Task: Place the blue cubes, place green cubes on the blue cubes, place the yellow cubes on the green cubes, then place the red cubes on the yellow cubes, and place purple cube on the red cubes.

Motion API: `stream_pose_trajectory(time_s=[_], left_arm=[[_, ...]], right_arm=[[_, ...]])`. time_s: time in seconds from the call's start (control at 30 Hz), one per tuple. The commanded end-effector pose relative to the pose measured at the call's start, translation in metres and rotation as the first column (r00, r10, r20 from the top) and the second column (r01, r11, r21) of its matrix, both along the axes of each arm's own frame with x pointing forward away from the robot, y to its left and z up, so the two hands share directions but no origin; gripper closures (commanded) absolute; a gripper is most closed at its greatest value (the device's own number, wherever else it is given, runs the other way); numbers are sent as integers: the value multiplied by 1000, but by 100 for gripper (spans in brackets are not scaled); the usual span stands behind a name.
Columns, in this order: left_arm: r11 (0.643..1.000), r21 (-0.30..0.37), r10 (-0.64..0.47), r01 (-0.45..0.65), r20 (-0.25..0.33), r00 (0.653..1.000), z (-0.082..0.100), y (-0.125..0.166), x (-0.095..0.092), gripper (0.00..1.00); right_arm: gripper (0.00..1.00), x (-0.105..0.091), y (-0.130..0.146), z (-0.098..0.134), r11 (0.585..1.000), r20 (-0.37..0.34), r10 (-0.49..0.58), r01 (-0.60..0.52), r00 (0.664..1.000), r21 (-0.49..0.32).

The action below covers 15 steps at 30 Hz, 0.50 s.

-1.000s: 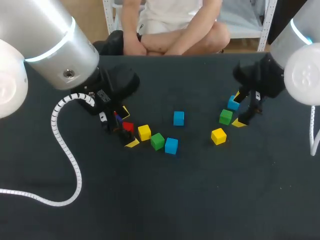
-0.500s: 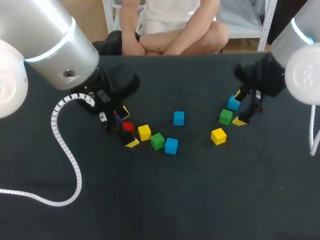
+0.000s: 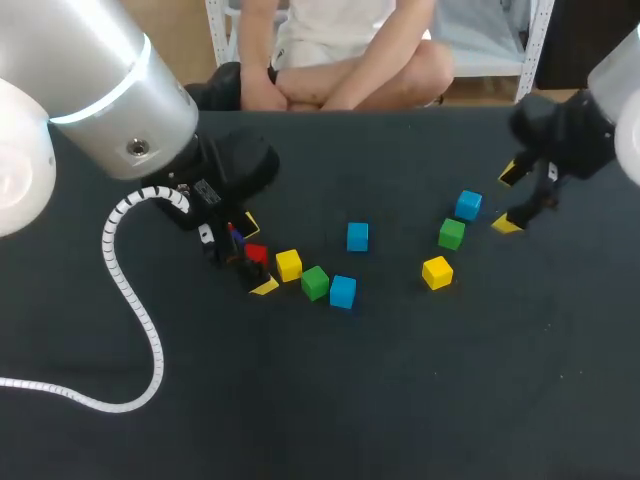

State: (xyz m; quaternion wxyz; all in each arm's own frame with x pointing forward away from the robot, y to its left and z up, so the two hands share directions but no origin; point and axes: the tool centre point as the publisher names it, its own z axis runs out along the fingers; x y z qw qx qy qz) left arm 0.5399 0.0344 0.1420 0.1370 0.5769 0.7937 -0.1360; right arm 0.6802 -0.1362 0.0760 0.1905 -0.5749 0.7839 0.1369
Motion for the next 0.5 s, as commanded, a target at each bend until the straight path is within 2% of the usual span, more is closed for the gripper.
stream_pose_trajectory(time_s=[0.03, 0.5], left_arm=[[1000, 2, -2, 2, -2, 1000, 0, 0, 1, 0], [1000, 2, -2, 2, -2, 1000, 0, 0, 1, 0]], right_arm=[[0, 0, -7, 2, 1000, 10, -9, 9, 1000, 0], [0, 13, -31, 3, 998, 32, -53, 53, 998, -22]])
